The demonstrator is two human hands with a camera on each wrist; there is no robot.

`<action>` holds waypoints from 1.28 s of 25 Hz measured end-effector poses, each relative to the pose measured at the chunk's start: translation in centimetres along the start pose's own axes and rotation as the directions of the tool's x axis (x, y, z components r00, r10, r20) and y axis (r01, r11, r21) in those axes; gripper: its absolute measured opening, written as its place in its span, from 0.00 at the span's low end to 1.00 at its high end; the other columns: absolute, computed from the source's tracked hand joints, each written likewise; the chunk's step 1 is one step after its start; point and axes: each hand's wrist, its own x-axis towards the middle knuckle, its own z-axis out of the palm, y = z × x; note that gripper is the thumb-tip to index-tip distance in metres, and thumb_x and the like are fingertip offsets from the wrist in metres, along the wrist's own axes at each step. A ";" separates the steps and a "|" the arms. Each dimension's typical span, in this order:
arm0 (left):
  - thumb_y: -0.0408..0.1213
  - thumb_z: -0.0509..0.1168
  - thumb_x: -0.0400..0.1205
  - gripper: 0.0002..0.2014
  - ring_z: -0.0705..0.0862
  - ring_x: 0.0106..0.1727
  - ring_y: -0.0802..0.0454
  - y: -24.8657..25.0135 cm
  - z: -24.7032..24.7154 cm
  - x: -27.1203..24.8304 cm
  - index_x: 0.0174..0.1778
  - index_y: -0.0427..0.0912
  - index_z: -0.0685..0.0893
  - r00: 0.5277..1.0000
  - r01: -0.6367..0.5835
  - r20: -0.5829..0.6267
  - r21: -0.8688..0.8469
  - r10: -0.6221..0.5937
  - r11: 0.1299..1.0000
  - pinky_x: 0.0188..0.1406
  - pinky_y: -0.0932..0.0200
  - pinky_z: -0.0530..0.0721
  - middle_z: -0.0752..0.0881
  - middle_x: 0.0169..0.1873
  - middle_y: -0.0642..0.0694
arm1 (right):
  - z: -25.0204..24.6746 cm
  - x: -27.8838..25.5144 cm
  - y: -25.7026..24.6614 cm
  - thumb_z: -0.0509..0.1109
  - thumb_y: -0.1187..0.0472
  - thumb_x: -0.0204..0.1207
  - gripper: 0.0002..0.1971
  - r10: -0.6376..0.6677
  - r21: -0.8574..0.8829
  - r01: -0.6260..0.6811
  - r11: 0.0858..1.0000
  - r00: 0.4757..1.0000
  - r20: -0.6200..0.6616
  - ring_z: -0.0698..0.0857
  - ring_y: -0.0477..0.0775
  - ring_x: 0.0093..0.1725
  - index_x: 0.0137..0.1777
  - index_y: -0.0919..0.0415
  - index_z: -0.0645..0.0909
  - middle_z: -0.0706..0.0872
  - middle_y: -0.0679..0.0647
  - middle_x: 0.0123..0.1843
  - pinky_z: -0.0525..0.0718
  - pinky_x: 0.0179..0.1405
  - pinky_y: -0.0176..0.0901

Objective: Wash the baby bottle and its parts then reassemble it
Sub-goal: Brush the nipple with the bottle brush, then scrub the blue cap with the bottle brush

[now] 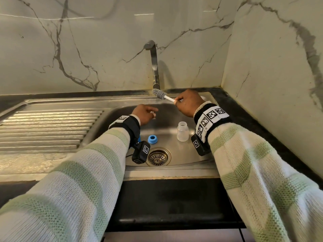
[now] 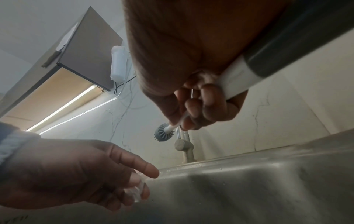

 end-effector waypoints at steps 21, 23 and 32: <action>0.35 0.77 0.74 0.14 0.87 0.55 0.45 -1.8 11.9 3.6 0.55 0.46 0.88 0.947 -0.206 0.322 0.594 0.004 0.777 0.54 0.55 0.85 0.87 0.55 0.45 | 2.5 1.8 0.6 0.71 0.60 0.77 0.09 -0.006 0.003 0.006 1.000 1.000 0.020 0.89 0.55 0.42 0.48 0.61 0.92 0.92 0.56 0.43 0.88 0.47 0.45; 0.34 0.75 0.75 0.14 0.86 0.56 0.43 -2.0 12.0 3.4 0.57 0.46 0.87 0.952 -0.206 0.307 0.611 0.011 0.765 0.54 0.54 0.85 0.85 0.59 0.43 | 2.5 1.7 0.5 0.71 0.60 0.77 0.09 -0.017 0.003 0.017 1.000 1.000 0.025 0.89 0.54 0.43 0.49 0.61 0.92 0.92 0.56 0.44 0.88 0.48 0.45; 0.38 0.72 0.78 0.15 0.85 0.60 0.42 -3.0 12.2 3.9 0.62 0.46 0.85 0.959 -0.196 0.284 0.664 -0.001 0.722 0.52 0.55 0.81 0.82 0.64 0.42 | 2.4 1.6 0.4 0.71 0.59 0.78 0.10 -0.035 0.021 0.034 0.999 0.998 0.057 0.88 0.54 0.45 0.53 0.60 0.91 0.92 0.55 0.47 0.88 0.51 0.46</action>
